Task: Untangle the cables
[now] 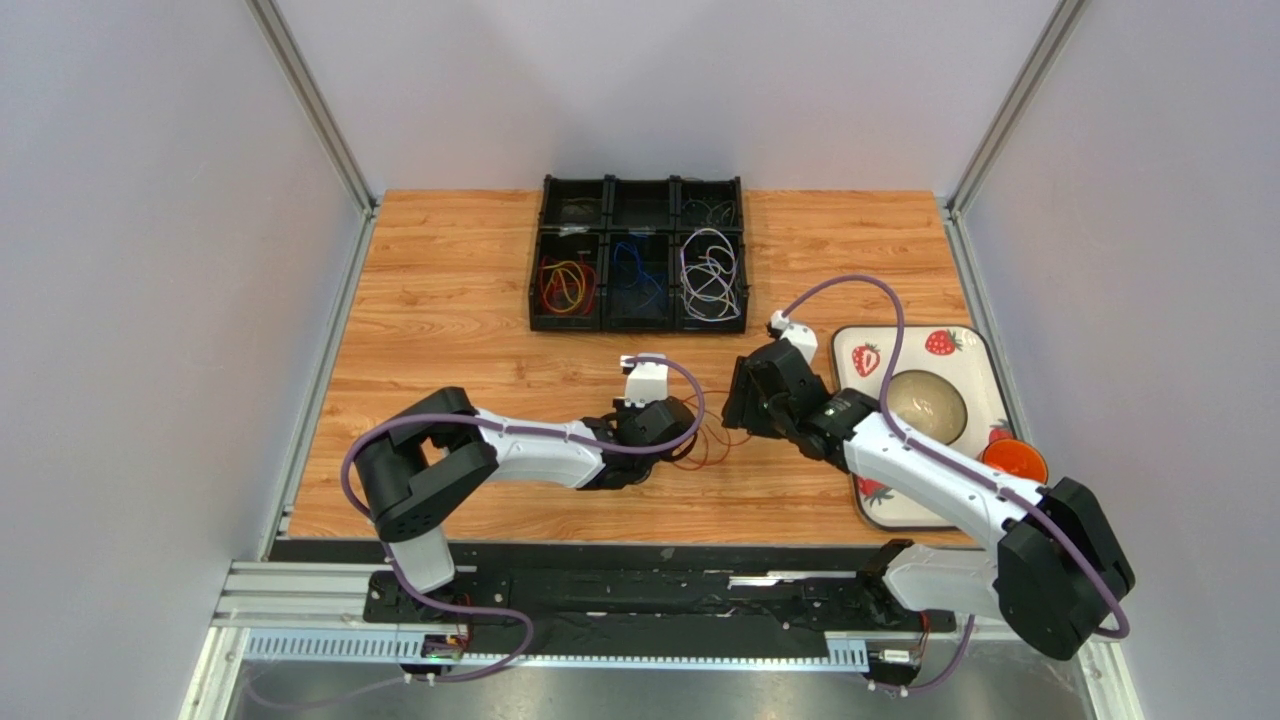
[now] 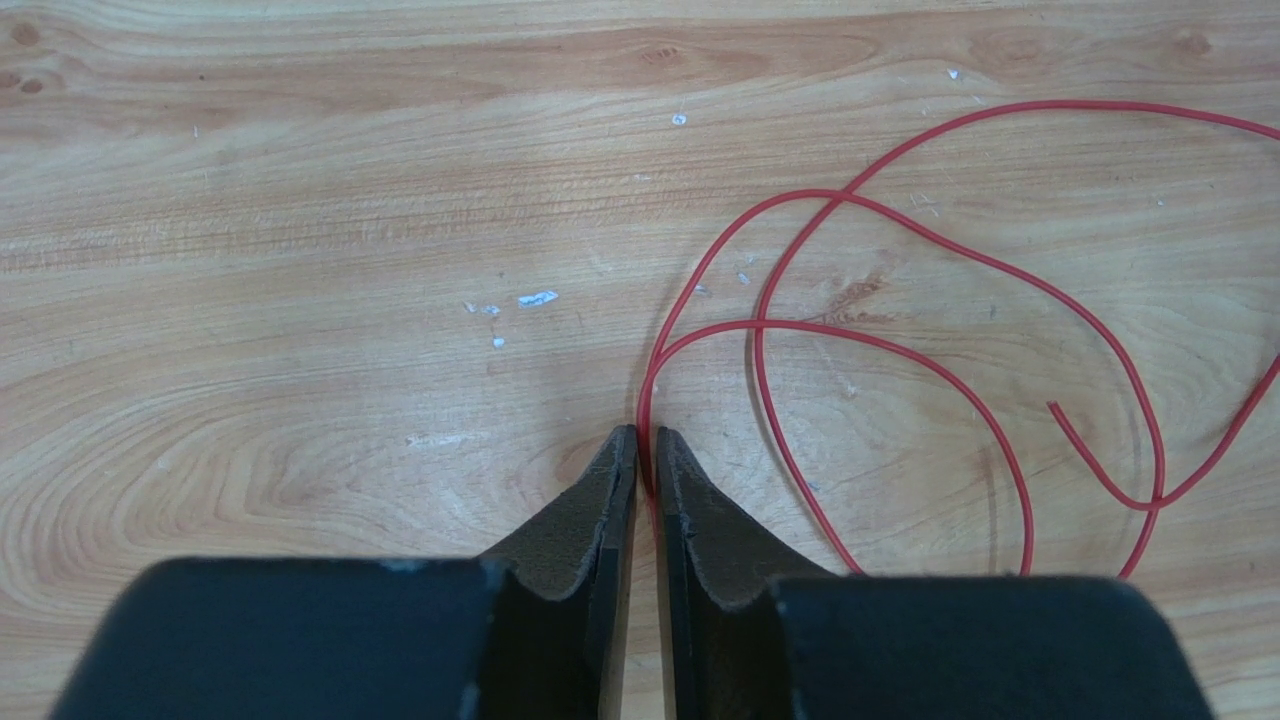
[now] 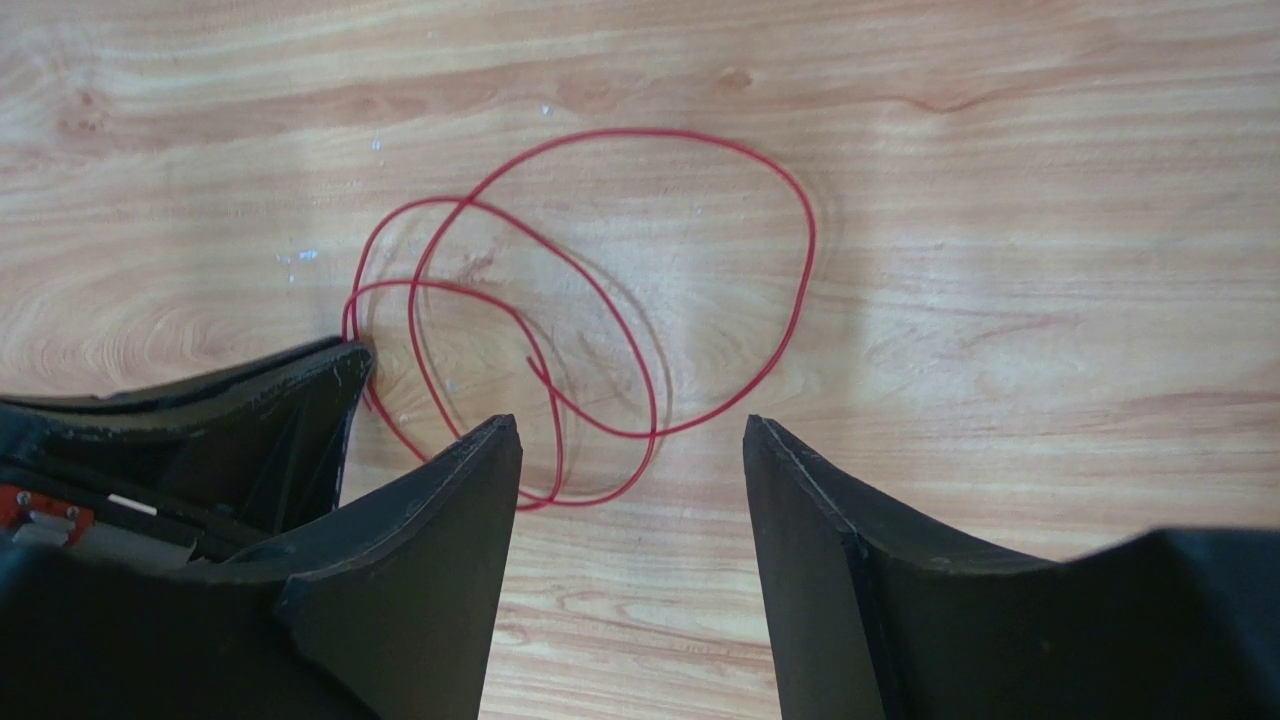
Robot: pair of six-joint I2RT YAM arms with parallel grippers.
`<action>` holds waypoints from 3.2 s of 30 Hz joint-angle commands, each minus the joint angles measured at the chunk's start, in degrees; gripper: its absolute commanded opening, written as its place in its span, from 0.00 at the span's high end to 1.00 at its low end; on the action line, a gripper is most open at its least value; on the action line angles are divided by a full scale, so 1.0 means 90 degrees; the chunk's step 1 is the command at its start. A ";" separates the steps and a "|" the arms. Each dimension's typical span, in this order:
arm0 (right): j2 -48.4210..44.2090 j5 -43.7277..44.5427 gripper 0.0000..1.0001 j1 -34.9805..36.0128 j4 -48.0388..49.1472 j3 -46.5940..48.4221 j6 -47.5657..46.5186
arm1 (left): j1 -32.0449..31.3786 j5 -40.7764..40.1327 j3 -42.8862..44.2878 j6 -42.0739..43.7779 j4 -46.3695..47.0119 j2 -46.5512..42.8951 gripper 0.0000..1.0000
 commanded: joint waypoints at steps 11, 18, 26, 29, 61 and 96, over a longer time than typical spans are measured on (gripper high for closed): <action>0.0471 0.0504 0.42 0.0358 -0.0408 -0.0077 0.1234 | -0.0033 0.0202 -0.0224 -0.0073 -0.0043 -0.0125 0.86; 0.1584 0.1372 0.45 0.0300 -0.1042 0.0654 0.1197 | -0.0033 0.0251 -0.0263 -0.0054 -0.0014 -0.0155 0.87; 0.2395 0.1774 0.48 0.0105 -0.0984 0.1310 0.0718 | -0.0033 0.0260 -0.0302 -0.0015 -0.0023 -0.0174 0.87; 0.2581 0.1804 0.51 -0.0032 -0.0945 0.1398 0.0611 | -0.0033 0.0260 -0.0292 0.0005 -0.0023 -0.0164 0.87; -0.0218 0.1950 1.00 -0.0861 -0.1433 0.2948 -0.1019 | -0.0013 -0.0745 -0.0195 0.0903 -0.2014 -0.3539 1.00; 0.2013 -0.1311 1.00 -0.1517 -0.1931 0.7549 -0.1381 | 0.2662 0.2340 0.3115 0.2348 -0.1557 -0.1699 1.00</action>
